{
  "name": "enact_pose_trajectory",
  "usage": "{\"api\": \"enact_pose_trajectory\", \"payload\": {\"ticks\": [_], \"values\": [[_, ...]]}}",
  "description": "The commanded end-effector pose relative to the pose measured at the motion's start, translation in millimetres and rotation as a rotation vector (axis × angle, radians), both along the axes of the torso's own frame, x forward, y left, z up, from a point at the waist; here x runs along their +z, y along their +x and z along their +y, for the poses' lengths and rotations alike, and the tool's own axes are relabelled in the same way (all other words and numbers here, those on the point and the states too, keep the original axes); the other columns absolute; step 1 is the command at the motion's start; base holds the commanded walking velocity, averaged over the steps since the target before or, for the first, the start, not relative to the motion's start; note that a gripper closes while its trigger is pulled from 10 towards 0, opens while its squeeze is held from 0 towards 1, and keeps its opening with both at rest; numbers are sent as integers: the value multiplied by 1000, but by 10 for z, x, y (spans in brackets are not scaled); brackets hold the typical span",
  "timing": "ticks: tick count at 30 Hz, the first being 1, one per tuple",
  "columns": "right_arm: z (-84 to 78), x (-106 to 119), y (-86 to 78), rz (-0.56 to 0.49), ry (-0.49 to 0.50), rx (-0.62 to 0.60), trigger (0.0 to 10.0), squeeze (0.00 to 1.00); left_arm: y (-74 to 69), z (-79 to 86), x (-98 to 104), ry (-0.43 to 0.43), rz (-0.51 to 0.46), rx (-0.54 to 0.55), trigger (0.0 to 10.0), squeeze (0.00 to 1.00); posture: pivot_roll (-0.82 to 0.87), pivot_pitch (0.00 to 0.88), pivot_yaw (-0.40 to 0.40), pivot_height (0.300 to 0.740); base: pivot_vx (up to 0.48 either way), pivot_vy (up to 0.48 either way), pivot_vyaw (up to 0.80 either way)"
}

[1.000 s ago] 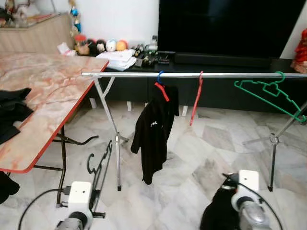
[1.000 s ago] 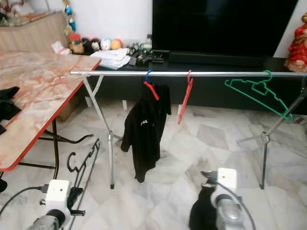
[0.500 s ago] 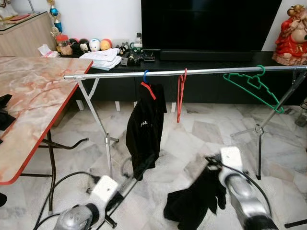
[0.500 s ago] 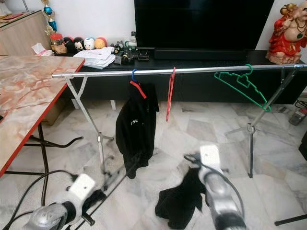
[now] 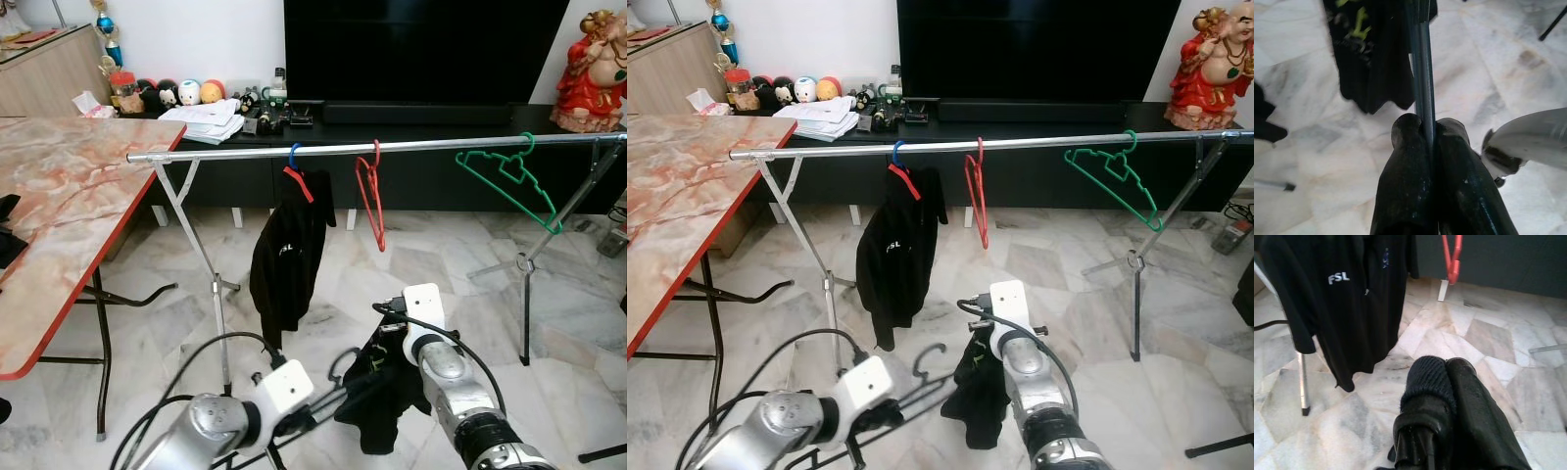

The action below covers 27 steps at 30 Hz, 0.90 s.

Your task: Hang hanger

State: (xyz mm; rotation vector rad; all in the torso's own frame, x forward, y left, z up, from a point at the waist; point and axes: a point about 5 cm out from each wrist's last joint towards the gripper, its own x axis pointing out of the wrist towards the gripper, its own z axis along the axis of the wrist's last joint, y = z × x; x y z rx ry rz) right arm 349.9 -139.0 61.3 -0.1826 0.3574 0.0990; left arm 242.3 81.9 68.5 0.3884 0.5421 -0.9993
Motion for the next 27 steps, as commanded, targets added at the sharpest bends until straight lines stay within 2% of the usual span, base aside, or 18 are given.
{"api": "enact_pose_trajectory", "payload": {"ticks": [1, 6, 10, 20, 27], "values": [[33, 90, 63, -21, -3, 5, 10000, 0, -21, 32, -18, 33, 11, -7, 10000, 0, 33, 0, 9, 740, 0, 0, 0], [30, 91, 68, -18, 2, -2, 10000, 0, -52, 49, -25, 40, 13, -14, 10000, 0, 41, 0, 7, 740, 0, 0, 0], [33, 104, 73, -24, 11, -6, 10000, 0, 77, 113, -31, 77, -32, 100, 10000, 0, 33, 0, 12, 740, 0, 0, 0], [11, 82, 59, -18, 9, -10, 10000, 0, 133, 203, -58, 101, -48, 192, 10000, 0, 30, 0, 13, 740, 0, 0, 0], [-4, 54, 41, -7, -2, -3, 10000, 0, 241, 199, 64, 3, -100, 303, 10000, 0, 38, 0, 11, 740, 0, 0, 0]]}}
